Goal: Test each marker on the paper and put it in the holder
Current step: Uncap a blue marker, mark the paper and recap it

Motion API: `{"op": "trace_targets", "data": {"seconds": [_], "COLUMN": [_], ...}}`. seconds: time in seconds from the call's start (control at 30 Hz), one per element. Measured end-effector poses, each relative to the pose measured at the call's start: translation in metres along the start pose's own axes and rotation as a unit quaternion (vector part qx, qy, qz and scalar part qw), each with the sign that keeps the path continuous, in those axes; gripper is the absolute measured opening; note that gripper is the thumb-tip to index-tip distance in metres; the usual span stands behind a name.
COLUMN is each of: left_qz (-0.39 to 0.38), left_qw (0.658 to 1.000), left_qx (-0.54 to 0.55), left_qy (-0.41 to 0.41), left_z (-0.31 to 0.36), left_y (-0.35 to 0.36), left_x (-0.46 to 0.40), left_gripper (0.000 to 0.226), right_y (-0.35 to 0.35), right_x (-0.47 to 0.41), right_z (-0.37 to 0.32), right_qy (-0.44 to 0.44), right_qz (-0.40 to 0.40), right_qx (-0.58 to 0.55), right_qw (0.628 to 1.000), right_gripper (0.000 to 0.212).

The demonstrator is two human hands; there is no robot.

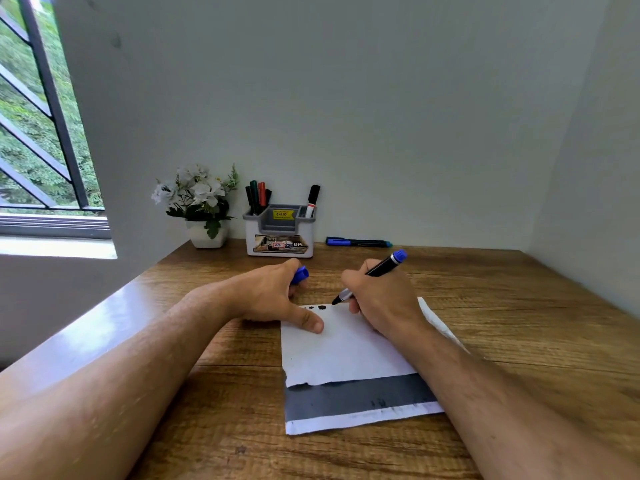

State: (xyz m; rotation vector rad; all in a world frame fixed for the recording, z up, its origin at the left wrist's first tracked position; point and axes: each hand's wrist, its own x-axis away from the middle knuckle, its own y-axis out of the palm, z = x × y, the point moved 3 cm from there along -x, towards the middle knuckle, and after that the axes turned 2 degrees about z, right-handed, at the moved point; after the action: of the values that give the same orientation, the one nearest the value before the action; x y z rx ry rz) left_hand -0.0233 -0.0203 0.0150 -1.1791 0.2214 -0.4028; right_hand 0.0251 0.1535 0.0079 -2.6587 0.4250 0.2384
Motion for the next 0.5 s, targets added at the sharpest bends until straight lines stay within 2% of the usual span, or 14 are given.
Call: {"op": "trace_targets", "data": {"seconds": [0.5], "left_qz": [0.008], "left_qw": [1.0], "left_qx": [0.014], "left_qy": [-0.007], "left_z": [-0.0081], "left_y": [0.0029], "left_x": [-0.0087], "left_gripper": [0.07], "right_y": [0.0044], "right_x": [-0.003], "right_z": [0.0011], "right_qy": [0.001], "right_qz": [-0.017], "right_qx": [0.022], "right_qw": [1.0], "right_gripper": [0.018]}}
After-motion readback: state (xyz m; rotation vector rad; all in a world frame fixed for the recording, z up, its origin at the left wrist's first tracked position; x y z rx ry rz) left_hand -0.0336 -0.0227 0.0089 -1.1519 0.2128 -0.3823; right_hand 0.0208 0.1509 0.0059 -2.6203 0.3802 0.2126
